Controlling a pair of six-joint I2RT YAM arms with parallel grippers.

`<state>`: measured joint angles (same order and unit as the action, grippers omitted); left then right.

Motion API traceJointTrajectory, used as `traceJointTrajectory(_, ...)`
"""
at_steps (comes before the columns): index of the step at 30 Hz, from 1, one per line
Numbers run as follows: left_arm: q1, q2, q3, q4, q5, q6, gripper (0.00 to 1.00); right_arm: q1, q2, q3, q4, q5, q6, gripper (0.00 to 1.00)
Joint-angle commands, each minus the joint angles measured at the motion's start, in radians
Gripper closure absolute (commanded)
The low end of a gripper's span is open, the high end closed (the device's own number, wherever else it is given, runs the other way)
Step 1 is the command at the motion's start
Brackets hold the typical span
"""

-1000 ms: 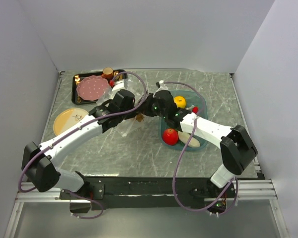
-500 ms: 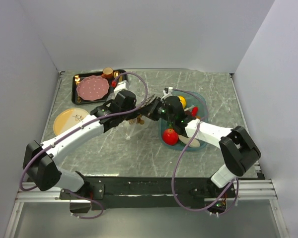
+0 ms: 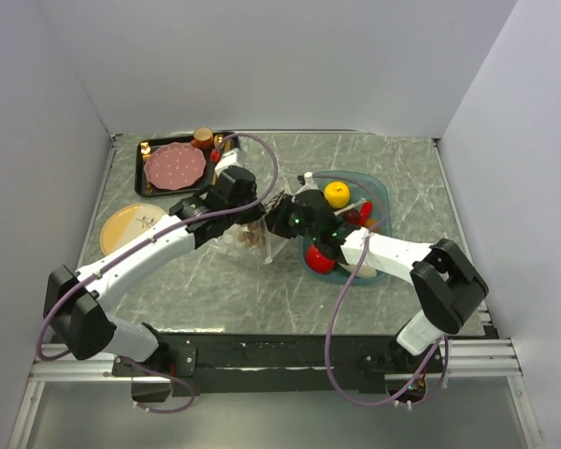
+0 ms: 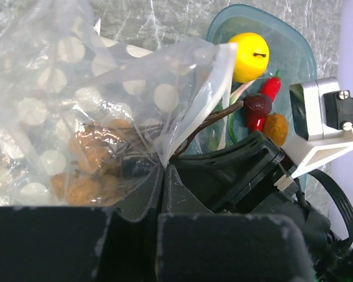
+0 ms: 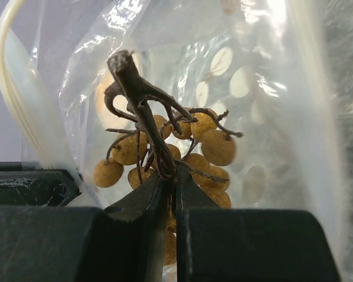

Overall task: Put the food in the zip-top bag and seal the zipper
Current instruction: Place the fake fruit in the zipper food storage bag.

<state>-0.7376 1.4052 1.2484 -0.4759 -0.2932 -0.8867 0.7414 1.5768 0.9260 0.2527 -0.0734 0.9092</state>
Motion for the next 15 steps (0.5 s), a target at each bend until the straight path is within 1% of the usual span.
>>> traceJointTrajectory(1, -0.006, -0.051, -0.012, 0.017, -0.011, -0.047, 0.99, -0.005, 0.006, 0.072, -0.017, -0.089, -0.12, 0.96)
traceJointTrajectory(2, -0.006, -0.058, -0.021, 0.031, -0.008, -0.044, 0.99, -0.007, 0.027, 0.103, -0.056, -0.112, -0.15, 0.93)
traceJointTrajectory(3, -0.005, -0.067, -0.029, 0.046, -0.006, -0.043, 0.99, -0.007, 0.041, 0.131, -0.091, -0.147, -0.176, 0.86)
traceJointTrajectory(4, -0.005, -0.075, -0.026, 0.048, -0.006, -0.038, 0.99, -0.014, 0.064, 0.213, -0.204, -0.178, -0.235, 0.85)
traceJointTrajectory(5, -0.005, -0.077, -0.02, 0.045, -0.012, -0.038, 0.99, -0.016, 0.102, 0.253, -0.27, -0.199, -0.257, 0.83)
traceJointTrajectory(6, -0.005, -0.077, -0.012, 0.028, -0.018, -0.038, 0.99, -0.016, 0.118, 0.279, -0.311, -0.238, -0.283, 0.73)
traceJointTrajectory(7, -0.005, -0.077, -0.004, 0.029, -0.023, -0.031, 0.99, -0.019, 0.138, 0.33, -0.379, -0.285, -0.356, 0.72)
traceJointTrajectory(8, -0.005, -0.077, -0.001, 0.034, -0.027, -0.023, 0.99, -0.025, 0.159, 0.353, -0.429, -0.293, -0.366, 0.71)
traceJointTrajectory(9, -0.002, -0.074, 0.003, 0.027, -0.044, -0.021, 0.99, -0.027, 0.157, 0.362, -0.466, -0.263, -0.372, 0.49)
traceJointTrajectory(10, -0.002, -0.069, 0.014, 0.01, -0.05, -0.021, 0.99, -0.03, 0.15, 0.352, -0.486, -0.29, -0.392, 0.38)
traceJointTrajectory(11, -0.002, -0.069, 0.017, 0.0, -0.057, -0.021, 0.99, -0.045, 0.126, 0.337, -0.487, -0.307, -0.389, 0.34)
traceJointTrajectory(13, 0.0, -0.078, 0.01, 0.009, -0.07, -0.024, 0.99, -0.065, 0.085, 0.266, -0.451, -0.328, -0.351, 0.31)
traceJointTrajectory(15, 0.0, -0.087, 0.0, 0.011, -0.084, -0.034, 0.99, -0.089, 0.002, 0.215, -0.417, -0.319, -0.326, 0.27)
